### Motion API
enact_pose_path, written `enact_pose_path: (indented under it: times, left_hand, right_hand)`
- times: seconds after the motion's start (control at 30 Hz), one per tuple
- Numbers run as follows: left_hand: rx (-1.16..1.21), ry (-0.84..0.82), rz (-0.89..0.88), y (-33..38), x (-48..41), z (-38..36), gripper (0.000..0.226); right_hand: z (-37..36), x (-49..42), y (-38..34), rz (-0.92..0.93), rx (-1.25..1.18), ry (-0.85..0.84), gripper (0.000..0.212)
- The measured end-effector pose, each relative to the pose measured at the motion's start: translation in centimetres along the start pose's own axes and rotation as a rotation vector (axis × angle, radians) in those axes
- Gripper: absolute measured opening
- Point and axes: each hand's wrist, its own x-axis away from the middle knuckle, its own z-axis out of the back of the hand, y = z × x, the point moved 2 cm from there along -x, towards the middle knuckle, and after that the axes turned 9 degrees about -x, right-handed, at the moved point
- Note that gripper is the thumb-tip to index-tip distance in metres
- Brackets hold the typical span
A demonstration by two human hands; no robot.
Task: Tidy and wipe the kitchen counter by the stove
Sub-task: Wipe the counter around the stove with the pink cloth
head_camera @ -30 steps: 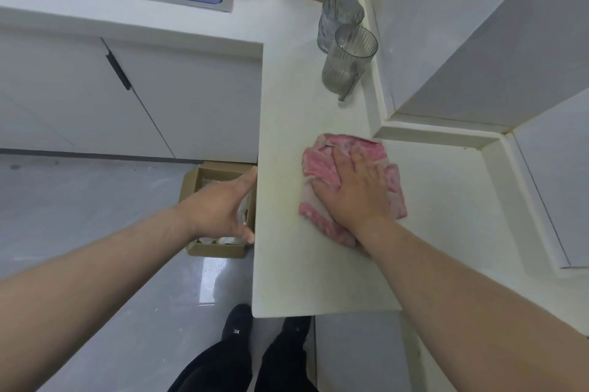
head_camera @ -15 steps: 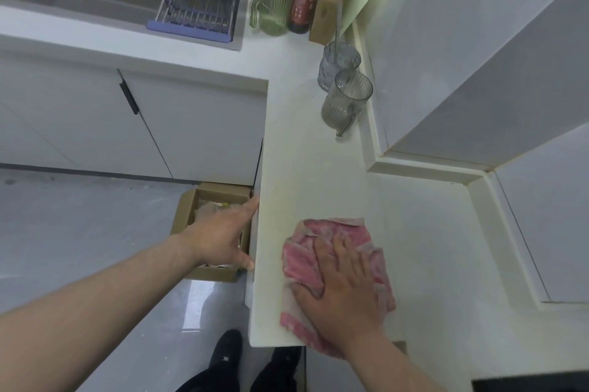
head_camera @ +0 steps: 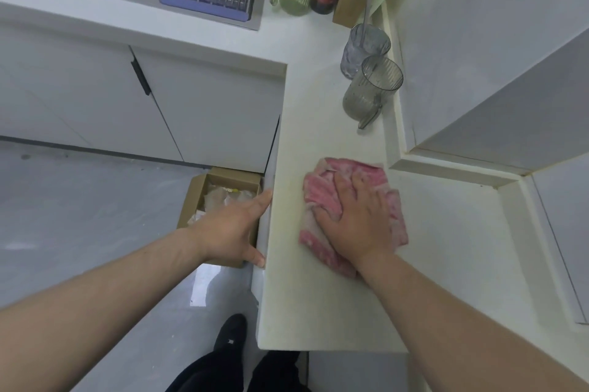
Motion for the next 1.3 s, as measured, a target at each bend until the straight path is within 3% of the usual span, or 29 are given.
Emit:
enact_pose_path:
  times: [0.37, 0.67, 0.87, 1.3]
  left_hand:
    - [-0.043, -0.017, 0.002, 0.6, 0.2, 0.4, 0.133]
    - [-0.077, -0.019, -0.002, 0.7, 0.4, 0.7, 0.136]
    - [-0.051, 0.004, 0.003, 0.6, 0.4, 0.6, 0.130]
    - [-0.006, -0.044, -0.014, -1.1, -0.7, -0.8, 0.141]
  right_hand:
    - [0.0, -5.2, -1.1, 0.029, 0.030, 0.032, 0.083]
    - [-0.7, 2.6, -2.4, 0.140, 0.014, -0.068, 0.081]
    - [-0.9, 3.5, -2.3, 0.121, 0.005, -0.095, 0.082]
    - [-0.1, -6.2, -3.2, 0.098, 0.031, 0.015, 0.080]
